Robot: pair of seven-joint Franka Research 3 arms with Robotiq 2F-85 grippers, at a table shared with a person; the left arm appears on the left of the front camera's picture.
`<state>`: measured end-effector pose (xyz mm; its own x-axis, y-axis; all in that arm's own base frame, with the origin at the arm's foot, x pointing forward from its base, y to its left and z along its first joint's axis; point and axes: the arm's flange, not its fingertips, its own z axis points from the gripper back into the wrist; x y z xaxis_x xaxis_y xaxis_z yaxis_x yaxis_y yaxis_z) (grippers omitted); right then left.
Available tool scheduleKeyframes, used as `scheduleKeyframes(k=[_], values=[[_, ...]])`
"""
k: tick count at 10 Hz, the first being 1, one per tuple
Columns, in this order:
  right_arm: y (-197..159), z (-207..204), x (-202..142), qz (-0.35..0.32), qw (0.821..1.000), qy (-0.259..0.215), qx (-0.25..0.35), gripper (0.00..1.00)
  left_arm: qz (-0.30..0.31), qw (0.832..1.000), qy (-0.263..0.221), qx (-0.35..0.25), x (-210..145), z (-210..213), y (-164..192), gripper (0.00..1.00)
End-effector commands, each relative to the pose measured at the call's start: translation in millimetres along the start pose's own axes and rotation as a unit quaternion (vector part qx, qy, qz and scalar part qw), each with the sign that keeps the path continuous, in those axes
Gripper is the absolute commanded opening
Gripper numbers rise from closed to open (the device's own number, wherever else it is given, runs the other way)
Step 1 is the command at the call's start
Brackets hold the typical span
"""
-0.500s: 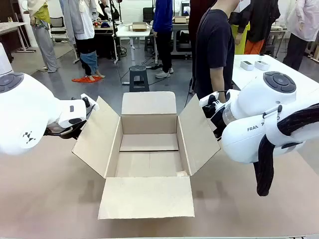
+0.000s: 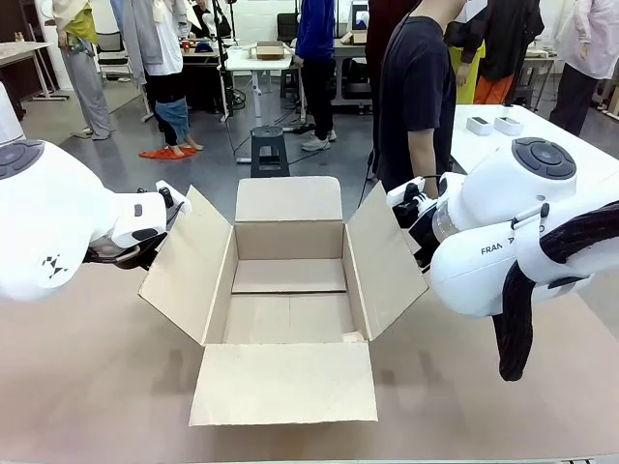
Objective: Wrap the clocks to prevent damage.
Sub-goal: Open the side flaps of the Package Box.
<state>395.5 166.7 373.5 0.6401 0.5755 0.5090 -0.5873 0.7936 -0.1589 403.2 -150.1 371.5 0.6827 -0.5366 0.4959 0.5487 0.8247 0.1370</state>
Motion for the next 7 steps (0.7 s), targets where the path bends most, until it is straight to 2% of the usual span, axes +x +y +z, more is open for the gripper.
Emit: scheduleKeyframes(k=[1,7], values=[[0.0,0.0,0.0,0.000,1.000,0.000,0.000,1.00,0.000,1.000,0.000,0.000,-0.1,0.0,0.0,1.00],[0.0,0.0,0.0,0.000,1.000,0.000,0.000,1.00,0.000,1.000,0.000,0.000,-0.1,0.0,0.0,1.00]])
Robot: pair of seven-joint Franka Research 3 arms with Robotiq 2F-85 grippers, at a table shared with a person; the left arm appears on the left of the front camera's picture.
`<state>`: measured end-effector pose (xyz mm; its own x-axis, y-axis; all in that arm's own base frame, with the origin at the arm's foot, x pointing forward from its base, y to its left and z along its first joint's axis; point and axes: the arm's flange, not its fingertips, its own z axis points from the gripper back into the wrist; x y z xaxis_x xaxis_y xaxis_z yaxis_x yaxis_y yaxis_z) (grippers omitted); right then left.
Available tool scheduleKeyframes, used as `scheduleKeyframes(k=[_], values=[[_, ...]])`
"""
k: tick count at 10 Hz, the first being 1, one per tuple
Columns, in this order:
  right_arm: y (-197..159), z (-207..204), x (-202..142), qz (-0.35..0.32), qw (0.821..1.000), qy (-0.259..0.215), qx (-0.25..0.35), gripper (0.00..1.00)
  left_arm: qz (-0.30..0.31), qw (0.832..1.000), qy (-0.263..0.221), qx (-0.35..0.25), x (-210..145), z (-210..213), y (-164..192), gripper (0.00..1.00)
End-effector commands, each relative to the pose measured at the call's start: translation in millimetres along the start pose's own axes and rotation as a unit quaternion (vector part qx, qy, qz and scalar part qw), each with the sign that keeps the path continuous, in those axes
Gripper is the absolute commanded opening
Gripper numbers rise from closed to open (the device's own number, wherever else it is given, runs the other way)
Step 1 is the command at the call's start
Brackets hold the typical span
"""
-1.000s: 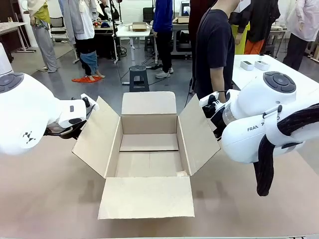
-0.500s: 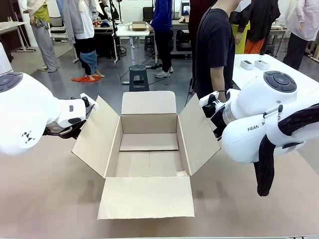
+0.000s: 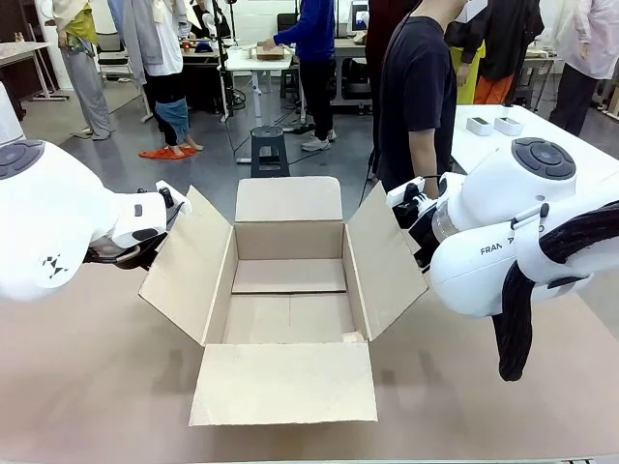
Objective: Wrap the clocks to prevent damage.
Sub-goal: Open the side flaps of the Package Box.
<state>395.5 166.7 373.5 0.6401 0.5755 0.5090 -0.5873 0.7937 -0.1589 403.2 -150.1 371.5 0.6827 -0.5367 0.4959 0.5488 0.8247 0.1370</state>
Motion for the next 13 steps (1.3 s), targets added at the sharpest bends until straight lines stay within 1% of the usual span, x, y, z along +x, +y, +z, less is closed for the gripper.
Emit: scheduleKeyframes(k=[1,3,4,5,6,7,8,9,10,11,12,13], values=[[0,0,0,0.000,1.000,0.000,0.000,1.00,0.000,1.000,0.000,0.000,0,0,0,1.00],[0,0,0,0.000,1.000,0.000,0.000,1.00,0.000,1.000,0.000,0.000,0,0,0,1.00],[-22,31,4,0.008,1.000,-0.009,0.021,1.00,0.002,1.000,-0.002,-0.018,4,30,24,1.00],[-40,68,12,-0.010,1.000,-0.020,0.007,1.00,-0.018,0.998,-0.011,-0.055,14,62,33,1.00],[-49,103,24,-0.014,1.000,-0.027,-0.005,1.00,-0.044,0.997,-0.007,-0.066,37,93,35,1.00],[-47,142,39,-0.006,1.000,-0.004,-0.028,1.00,-0.069,0.996,0.011,-0.049,59,126,29,1.00],[-42,172,51,-0.004,0.998,0.020,-0.065,1.00,-0.091,0.995,0.020,-0.042,76,153,25,1.00],[-31,201,64,0.010,0.996,0.030,-0.082,1.00,-0.101,0.994,0.024,-0.026,86,180,15,1.00],[-20,222,74,0.016,0.996,0.036,-0.084,1.00,-0.114,0.993,0.026,-0.010,99,202,5,1.00],[-14,228,79,0.014,0.995,0.053,-0.086,1.00,-0.114,0.993,0.037,0.003,106,213,-1,1.00],[-35,220,60,0.011,0.997,0.014,-0.079,1.00,-0.103,0.994,0.014,-0.034,89,199,9,1.00],[-35,220,60,0.011,0.997,0.014,-0.079,1.00,-0.103,0.994,0.014,-0.034,89,199,9,1.00]])
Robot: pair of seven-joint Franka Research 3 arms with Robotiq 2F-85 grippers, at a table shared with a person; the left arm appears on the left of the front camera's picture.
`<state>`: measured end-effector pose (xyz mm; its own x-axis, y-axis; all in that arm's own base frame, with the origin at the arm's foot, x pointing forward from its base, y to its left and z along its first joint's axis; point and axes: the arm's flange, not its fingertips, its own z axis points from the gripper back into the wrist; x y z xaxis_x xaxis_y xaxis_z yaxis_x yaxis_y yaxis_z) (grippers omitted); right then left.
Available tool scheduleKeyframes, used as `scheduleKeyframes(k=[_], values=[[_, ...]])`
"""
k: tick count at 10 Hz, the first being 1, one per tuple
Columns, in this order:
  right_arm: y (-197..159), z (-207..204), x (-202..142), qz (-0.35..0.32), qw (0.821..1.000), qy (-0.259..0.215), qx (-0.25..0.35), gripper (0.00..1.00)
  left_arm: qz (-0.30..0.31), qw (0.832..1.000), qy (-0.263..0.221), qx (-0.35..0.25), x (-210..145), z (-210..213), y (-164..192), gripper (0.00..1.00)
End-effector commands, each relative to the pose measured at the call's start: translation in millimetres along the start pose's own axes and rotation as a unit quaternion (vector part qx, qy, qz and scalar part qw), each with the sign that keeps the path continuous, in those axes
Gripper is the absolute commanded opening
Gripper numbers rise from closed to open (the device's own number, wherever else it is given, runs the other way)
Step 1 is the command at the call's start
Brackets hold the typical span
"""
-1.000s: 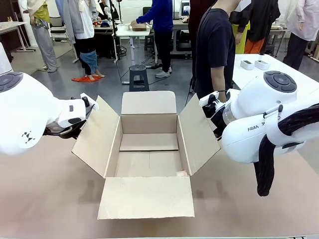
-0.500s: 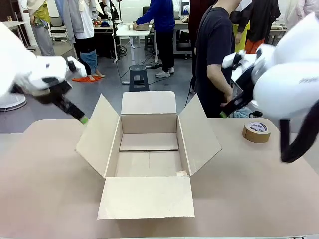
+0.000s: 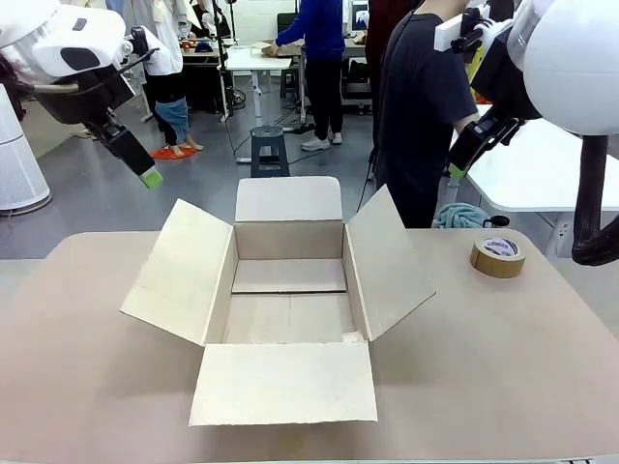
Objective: Wrap the clocks to prevent damage.
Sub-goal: Open the side flaps of the Package Box.
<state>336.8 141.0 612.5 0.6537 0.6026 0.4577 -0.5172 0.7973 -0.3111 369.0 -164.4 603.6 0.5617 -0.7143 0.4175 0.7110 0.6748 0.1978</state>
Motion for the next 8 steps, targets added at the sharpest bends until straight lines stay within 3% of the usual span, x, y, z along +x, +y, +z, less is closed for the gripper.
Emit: scheduleKeyframes(k=[1,3,4,5,6,7,8], values=[[-8,-19,-9,-0.003,1.000,-0.013,0.004,1.00,0.008,1.000,-0.010,-0.009,-11,-14,6,1.00],[-5,-8,-4,-0.005,1.000,-0.001,0.002,1.00,0.006,1.000,0.002,-0.002,-5,-7,3,1.00],[-28,1,-4,-0.005,0.972,-0.112,0.204,1.00,-0.006,0.985,-0.047,-0.163,-4,-2,29,1.00],[-60,9,-14,-0.022,0.940,-0.216,0.264,1.00,-0.022,0.965,-0.084,-0.247,-11,3,52,1.00],[-86,14,-24,-0.057,0.915,-0.274,0.289,1.00,-0.063,0.946,-0.093,-0.304,-14,6,68,1.00],[-109,19,-32,-0.073,0.901,-0.311,0.295,1.00,-0.075,0.937,-0.112,-0.322,-10,12,85,1.00],[-115,20,-37,-0.069,0.899,-0.325,0.285,1.00,-0.104,0.931,-0.131,-0.325,-11,22,89,1.00]])
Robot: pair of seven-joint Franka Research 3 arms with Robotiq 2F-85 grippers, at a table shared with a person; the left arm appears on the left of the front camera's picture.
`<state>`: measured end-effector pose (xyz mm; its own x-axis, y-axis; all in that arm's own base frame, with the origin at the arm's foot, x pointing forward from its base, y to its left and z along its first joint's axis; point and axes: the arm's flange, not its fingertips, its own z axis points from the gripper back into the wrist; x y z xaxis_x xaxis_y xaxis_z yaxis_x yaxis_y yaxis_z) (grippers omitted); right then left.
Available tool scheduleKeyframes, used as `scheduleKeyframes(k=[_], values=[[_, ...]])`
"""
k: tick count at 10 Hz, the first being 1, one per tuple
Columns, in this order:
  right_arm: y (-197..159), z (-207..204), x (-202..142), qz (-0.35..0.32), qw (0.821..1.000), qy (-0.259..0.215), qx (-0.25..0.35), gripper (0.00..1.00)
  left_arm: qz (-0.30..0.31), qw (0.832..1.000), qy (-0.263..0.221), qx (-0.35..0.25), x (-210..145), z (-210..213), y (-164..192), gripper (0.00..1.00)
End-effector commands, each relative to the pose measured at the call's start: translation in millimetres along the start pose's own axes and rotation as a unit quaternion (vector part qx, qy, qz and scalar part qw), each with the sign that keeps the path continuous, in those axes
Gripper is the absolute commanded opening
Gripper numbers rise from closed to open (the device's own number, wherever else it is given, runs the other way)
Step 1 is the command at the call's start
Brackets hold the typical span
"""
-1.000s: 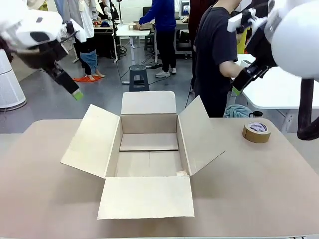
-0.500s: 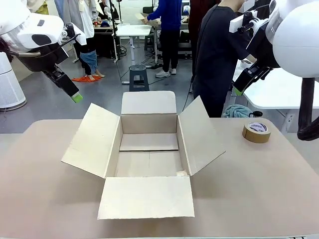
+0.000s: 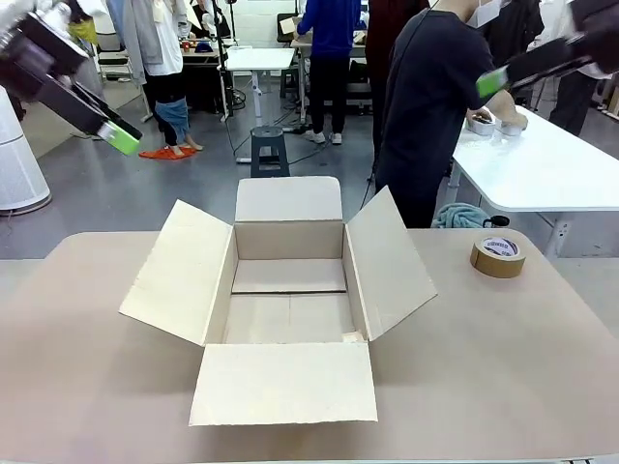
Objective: Wrap the clocks to prevent damage.
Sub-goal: Open the side flaps of the Package Box.
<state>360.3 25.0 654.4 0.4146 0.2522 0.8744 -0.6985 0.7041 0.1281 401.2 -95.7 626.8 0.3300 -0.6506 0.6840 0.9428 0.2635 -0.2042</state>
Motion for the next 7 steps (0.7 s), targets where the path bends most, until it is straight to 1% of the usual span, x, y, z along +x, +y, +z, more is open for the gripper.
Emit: scheduleKeyframes(k=[1,2,3,4,5,7], values=[[-4,2,-14,0.026,0.996,-0.053,0.071,1.00,-0.044,0.999,-0.003,-0.027,2,20,14,1.00],[-7,7,-25,0.041,0.995,-0.059,0.075,1.00,-0.070,0.997,-0.027,-0.010,-10,31,17,1.00],[-13,13,-36,0.031,0.997,-0.042,0.055,1.00,-0.074,0.996,-0.033,0.023,-24,44,21,1.00],[-17,22,-44,0.042,0.997,-0.039,0.051,1.00,-0.083,0.993,-0.056,0.054,-36,63,20,1.00],[-17,32,-48,0.053,0.997,-0.028,0.045,1.00,-0.097,0.989,-0.076,0.077,-44,78,13,1.00],[-15,47,-49,0.072,0.997,-0.024,0.030,1.00,-0.118,0.980,-0.115,0.112,-54,111,4,1.00]])
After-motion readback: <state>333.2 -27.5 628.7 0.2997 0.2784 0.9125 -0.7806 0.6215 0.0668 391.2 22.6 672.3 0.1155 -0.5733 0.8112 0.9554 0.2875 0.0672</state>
